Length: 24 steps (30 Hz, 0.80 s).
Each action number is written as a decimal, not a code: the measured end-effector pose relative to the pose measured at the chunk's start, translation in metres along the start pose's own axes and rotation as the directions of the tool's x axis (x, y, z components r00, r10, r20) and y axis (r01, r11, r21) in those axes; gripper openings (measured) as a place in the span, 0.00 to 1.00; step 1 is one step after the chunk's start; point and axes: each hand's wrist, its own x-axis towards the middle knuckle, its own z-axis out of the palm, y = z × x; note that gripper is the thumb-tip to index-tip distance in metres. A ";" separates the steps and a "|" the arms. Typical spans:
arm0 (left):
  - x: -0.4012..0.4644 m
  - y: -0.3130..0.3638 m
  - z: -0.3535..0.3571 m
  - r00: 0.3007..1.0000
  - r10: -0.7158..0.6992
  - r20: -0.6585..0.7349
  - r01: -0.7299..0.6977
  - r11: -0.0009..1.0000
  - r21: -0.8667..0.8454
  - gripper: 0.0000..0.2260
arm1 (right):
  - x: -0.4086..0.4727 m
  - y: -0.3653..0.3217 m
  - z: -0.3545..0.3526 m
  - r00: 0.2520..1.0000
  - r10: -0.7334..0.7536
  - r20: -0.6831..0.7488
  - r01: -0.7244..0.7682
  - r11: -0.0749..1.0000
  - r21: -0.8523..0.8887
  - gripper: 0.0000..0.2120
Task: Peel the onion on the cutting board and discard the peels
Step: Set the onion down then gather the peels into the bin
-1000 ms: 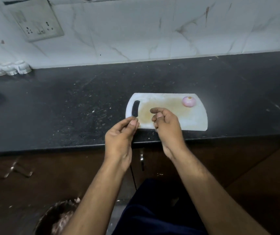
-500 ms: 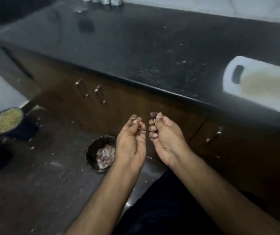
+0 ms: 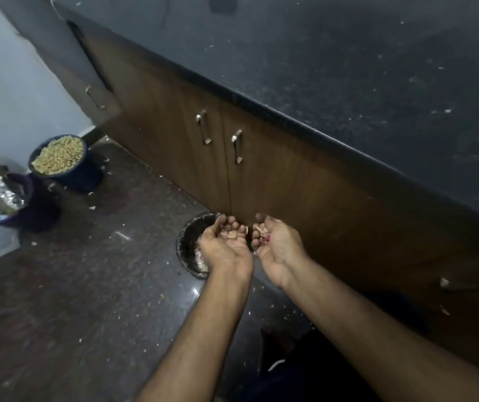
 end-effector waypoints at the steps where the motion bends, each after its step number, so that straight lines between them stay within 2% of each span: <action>1: 0.007 0.004 0.000 1.000 0.011 -0.014 -0.011 1.000 -0.001 0.14 | 0.007 0.003 0.006 1.000 0.024 -0.006 -0.024 1.000 -0.004 0.15; 6: 0.042 0.029 -0.010 0.997 0.049 -0.054 -0.051 0.998 -0.026 0.15 | 0.046 0.019 0.035 0.993 0.114 -0.030 -0.116 0.990 -0.077 0.15; 11: 0.077 0.049 -0.023 1.000 0.012 0.000 -0.012 0.999 -0.040 0.17 | 0.076 0.030 0.055 0.982 0.189 0.023 -0.184 0.974 -0.134 0.13; 15: 0.094 0.052 -0.028 0.996 -0.049 0.081 0.055 0.996 -0.069 0.33 | 0.083 0.035 0.068 0.965 0.244 0.092 -0.228 0.961 -0.153 0.12; 17: 0.097 0.053 -0.026 0.995 -0.055 0.084 0.060 0.996 -0.059 0.38 | 0.081 0.034 0.073 0.956 0.268 0.121 -0.244 0.952 -0.184 0.13; 22: 0.093 0.058 -0.030 0.998 0.009 0.061 -0.005 0.998 -0.061 0.39 | 0.077 0.030 0.066 0.952 0.276 0.130 -0.230 0.930 -0.287 0.27; 24: 0.086 0.059 -0.030 0.998 0.014 0.056 -0.011 0.999 -0.053 0.39 | 0.075 0.028 0.060 0.956 0.259 0.140 -0.208 0.931 -0.301 0.28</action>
